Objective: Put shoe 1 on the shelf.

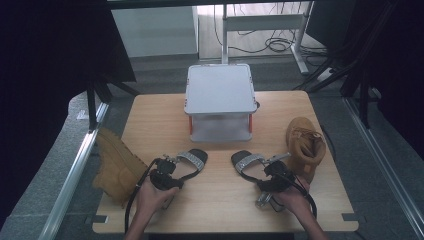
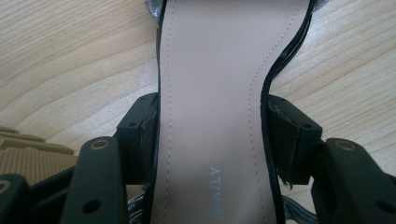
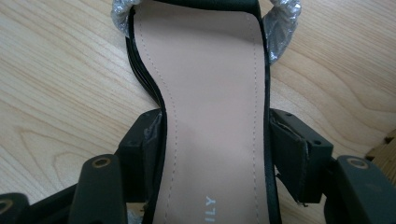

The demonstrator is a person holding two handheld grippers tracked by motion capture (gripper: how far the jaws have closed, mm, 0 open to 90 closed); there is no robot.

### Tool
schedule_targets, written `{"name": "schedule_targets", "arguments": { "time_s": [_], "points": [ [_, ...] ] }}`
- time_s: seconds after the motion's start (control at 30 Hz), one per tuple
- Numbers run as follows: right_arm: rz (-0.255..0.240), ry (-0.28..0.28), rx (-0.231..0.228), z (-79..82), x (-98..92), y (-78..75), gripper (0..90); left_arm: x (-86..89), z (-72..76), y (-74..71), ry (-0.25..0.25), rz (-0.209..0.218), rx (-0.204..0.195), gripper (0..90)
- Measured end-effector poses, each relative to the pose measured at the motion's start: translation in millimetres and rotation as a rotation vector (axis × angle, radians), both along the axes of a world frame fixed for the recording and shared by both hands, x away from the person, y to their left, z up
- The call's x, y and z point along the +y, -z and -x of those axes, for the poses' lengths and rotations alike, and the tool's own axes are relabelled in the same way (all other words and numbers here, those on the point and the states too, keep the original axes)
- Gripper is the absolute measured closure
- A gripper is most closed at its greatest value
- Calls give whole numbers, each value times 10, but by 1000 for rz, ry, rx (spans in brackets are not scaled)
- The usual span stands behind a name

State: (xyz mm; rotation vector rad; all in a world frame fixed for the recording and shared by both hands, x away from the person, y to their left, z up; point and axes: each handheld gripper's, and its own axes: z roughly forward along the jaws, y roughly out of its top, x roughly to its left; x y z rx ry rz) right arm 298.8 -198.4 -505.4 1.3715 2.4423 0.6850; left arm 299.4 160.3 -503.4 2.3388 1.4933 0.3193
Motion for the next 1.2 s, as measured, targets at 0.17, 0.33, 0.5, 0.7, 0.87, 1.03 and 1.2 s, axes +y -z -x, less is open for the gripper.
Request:
{"name": "schedule_targets", "arguments": {
  "time_s": [0.17,0.33,0.5,0.7,0.87,1.03,1.2],
  "points": [
    [-14,-1,-8,32,-6,-17,396,13,39,-38,4,26,-22,417],
    [-58,10,-11,68,-24,-41,399,-11,111,-114,26,88,-48,420],
    [-87,13,-36,100,-5,-119,401,-49,144,-221,45,134,-82,421],
    [-114,27,-50,79,6,-192,403,-62,110,-330,43,162,-101,420],
    [-106,30,-15,22,25,-103,406,-79,77,-286,52,152,-78,421],
    [-91,25,23,-33,39,-35,410,-81,56,-248,50,143,-69,420],
    [-11,-6,65,-65,107,-70,368,-91,51,-240,54,140,-62,420]
  ]
}}
